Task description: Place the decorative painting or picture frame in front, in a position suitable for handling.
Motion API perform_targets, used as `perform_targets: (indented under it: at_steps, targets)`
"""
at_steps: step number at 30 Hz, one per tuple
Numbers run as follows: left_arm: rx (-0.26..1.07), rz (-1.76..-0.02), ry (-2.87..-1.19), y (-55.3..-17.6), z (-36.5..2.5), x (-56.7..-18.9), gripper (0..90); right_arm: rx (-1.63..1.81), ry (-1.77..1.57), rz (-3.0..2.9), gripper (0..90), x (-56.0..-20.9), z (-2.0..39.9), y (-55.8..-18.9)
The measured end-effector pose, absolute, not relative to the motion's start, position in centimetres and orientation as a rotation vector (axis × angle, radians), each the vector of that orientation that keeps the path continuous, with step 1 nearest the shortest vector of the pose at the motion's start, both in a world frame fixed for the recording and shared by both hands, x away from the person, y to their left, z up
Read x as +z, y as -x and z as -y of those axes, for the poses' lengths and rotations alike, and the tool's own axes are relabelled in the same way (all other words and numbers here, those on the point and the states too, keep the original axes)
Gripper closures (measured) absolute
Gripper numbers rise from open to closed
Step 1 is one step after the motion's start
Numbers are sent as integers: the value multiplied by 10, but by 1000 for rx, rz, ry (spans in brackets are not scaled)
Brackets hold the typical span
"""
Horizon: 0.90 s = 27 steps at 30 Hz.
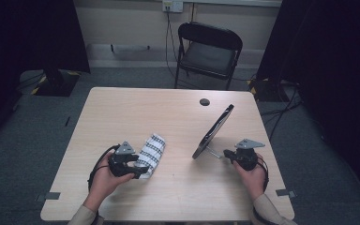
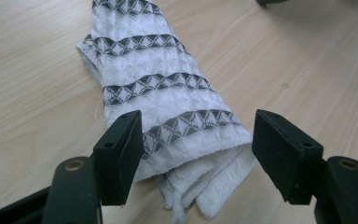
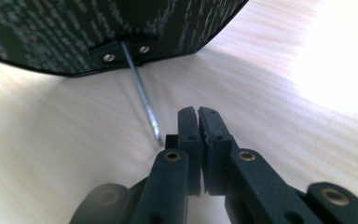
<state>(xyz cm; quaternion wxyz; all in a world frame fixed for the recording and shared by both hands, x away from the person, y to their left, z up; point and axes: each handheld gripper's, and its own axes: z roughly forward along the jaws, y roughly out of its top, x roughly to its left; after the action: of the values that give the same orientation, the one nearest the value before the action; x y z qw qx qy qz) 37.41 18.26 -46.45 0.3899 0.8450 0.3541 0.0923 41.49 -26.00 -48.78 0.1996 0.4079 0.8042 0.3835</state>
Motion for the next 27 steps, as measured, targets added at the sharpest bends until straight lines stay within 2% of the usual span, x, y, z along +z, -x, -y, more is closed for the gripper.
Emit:
perform_targets:
  at_steps: [7,8,10,14,19,20,21,23,27]
  targets:
    - [232,-911,-2140,-374,-184,-465,336,1089,-1128,-2244,865,-485,254,-423]
    - [231,-910,-2138,-374,-184,-464,336,1131,-1142,-2245,820,-485,255,-419]
    - [236,-906,-2141,-374,-184,-464,336,1163,-1130,-2249,797,-484,254,-411]
    - [243,-894,-2154,-374,-182,-463,336,1182,-1105,-2267,794,-483,250,-402]
    - [237,-891,-2154,-374,-180,-463,336,1133,-1136,-2274,747,-489,248,-403]
    - [237,-891,-2154,-374,-180,-463,336,1133,-1136,-2274,747,-489,248,-403]
    - [235,-891,-2152,-374,-180,-463,336,1115,-1130,-2296,792,-492,248,-408]
    - [233,-890,-2151,-374,-180,-463,337,1089,-1107,-2312,827,-494,246,-411]
    - [220,-897,-2155,-374,-180,-465,337,1071,-1079,-2327,826,-494,246,-417]
